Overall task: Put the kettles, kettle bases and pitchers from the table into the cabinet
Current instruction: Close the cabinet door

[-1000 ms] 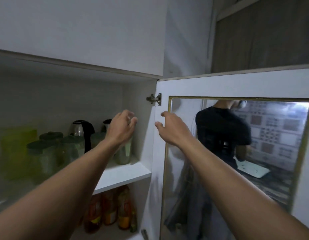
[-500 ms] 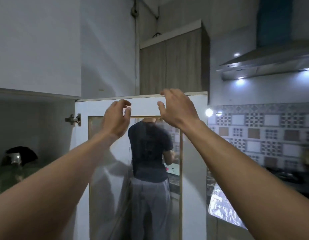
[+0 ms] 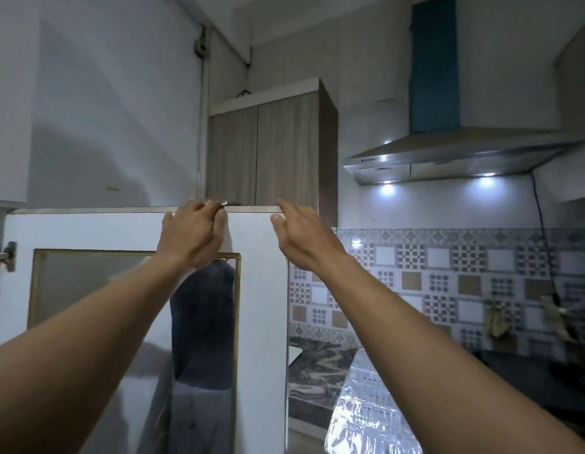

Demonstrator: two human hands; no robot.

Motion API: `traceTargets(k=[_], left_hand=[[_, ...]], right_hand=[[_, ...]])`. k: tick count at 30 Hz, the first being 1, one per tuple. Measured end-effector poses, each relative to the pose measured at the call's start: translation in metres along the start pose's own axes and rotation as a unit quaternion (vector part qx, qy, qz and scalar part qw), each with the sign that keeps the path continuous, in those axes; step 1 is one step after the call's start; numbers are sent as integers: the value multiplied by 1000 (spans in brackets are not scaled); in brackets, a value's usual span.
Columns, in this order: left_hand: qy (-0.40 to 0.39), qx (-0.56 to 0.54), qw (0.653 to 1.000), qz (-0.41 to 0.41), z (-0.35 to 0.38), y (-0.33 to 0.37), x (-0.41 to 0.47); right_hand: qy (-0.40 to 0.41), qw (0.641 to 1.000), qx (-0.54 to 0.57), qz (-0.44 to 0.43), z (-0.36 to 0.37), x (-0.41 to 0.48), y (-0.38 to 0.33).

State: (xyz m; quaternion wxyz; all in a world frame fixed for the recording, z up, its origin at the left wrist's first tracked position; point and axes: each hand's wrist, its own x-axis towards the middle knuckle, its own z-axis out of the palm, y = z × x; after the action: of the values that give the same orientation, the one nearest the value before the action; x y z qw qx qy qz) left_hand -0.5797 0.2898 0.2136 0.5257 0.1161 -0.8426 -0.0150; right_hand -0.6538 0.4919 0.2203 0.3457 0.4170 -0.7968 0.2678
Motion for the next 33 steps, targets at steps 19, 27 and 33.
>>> traceTargets(k=[19, 27, 33], left_hand=[[-2, -131, 991, -15, -113, 27, -64], [11, -270, 957, -103, -230, 15, -115], [45, -286, 946, -144, -319, -7, -160]], right_hand=[[8, 960, 279, -7, -61, -47, -81], [-51, 828, 558, 29, -78, -94, -181], [-132, 789, 600, -2, -48, -102, -269]])
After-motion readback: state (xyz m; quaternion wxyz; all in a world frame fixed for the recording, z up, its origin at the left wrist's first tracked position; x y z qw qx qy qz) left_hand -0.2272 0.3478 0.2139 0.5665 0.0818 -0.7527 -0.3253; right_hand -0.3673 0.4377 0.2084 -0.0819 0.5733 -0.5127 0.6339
